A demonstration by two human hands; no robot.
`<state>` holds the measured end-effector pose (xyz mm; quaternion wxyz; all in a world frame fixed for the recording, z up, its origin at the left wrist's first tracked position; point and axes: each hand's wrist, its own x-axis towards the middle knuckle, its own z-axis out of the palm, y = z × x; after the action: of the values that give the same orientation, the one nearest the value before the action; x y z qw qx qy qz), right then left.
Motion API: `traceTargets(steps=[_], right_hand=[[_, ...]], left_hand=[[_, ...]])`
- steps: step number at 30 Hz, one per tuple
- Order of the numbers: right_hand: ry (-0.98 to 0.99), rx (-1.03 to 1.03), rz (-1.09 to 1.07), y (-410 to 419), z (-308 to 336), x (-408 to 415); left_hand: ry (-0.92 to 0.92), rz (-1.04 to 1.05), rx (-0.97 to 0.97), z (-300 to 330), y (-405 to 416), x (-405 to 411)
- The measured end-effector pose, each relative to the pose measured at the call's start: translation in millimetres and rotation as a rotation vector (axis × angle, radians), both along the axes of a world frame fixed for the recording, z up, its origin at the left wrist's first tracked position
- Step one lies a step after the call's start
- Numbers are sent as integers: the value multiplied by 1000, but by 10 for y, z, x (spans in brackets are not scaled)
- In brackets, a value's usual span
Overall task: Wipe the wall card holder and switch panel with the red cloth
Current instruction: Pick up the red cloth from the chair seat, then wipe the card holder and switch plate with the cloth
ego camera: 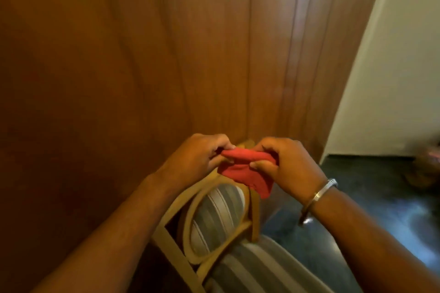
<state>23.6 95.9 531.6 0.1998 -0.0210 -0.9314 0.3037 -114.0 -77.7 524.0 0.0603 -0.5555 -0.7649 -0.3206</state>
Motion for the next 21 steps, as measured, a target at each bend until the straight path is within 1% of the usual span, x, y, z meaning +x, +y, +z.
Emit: traceTargets(steps=[4,7,11,16,18,21], right_hand=[[132,1,170,-420,618,-232],[204,30,340,-897,946,-420],[265,64,549,-1679,1244,-596],[335,44,764,-2848,1486,-601],[349,21,835,-3318,1557,-547],[391,14,916,-3951,1647,-478]], left_hand=[[88,125,107,678,-671,98],[58,279,231,949,-1321,258],[-25,454,430,1098,-2163,546],[-14,661,662,1199,-3218,1009],[4,720,728,1230,-3619,1201],[35,812,769,1301,-4168,1444]])
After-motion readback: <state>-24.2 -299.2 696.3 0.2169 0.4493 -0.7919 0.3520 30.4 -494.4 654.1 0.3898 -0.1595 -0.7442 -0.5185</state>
